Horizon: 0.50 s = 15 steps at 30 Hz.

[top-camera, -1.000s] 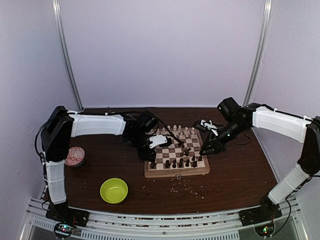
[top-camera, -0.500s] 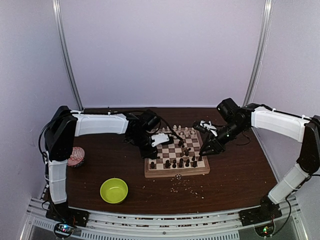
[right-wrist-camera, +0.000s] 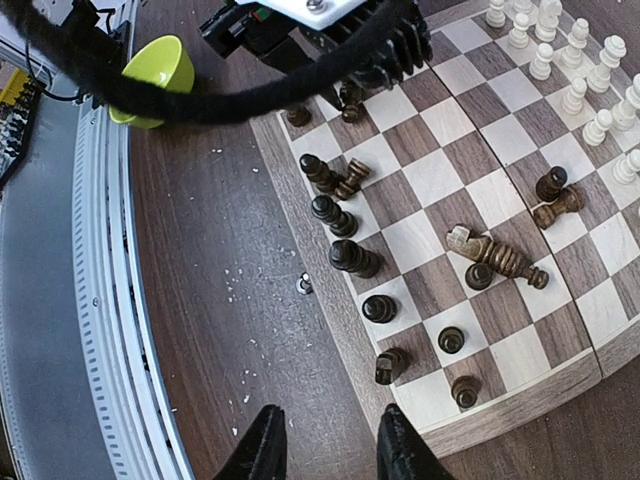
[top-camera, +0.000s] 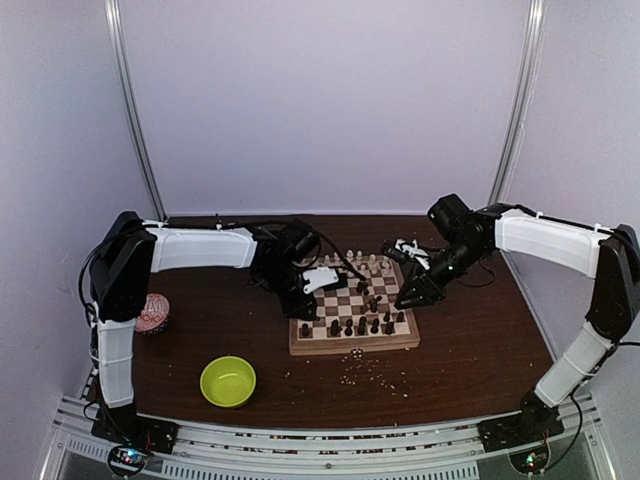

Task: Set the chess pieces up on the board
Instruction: Pick up the pawn from the chessboard.

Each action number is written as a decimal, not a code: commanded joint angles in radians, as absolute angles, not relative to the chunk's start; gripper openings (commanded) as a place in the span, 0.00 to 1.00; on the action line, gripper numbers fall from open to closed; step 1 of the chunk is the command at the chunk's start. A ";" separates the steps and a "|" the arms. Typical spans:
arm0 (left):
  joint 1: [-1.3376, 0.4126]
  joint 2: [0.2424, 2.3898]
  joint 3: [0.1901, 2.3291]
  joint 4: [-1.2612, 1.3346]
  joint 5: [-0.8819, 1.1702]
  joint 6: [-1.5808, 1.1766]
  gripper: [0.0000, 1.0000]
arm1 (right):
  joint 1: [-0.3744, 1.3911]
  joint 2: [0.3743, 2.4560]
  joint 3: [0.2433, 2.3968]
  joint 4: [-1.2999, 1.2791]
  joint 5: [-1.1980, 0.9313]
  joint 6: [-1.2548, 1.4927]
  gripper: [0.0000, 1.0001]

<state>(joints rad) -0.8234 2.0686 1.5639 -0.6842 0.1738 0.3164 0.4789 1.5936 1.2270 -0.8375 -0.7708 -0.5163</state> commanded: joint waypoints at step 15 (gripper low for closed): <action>-0.814 2.047 1.517 -0.665 0.176 0.383 0.31 | 0.521 1.661 1.334 -0.883 -0.785 -0.531 0.33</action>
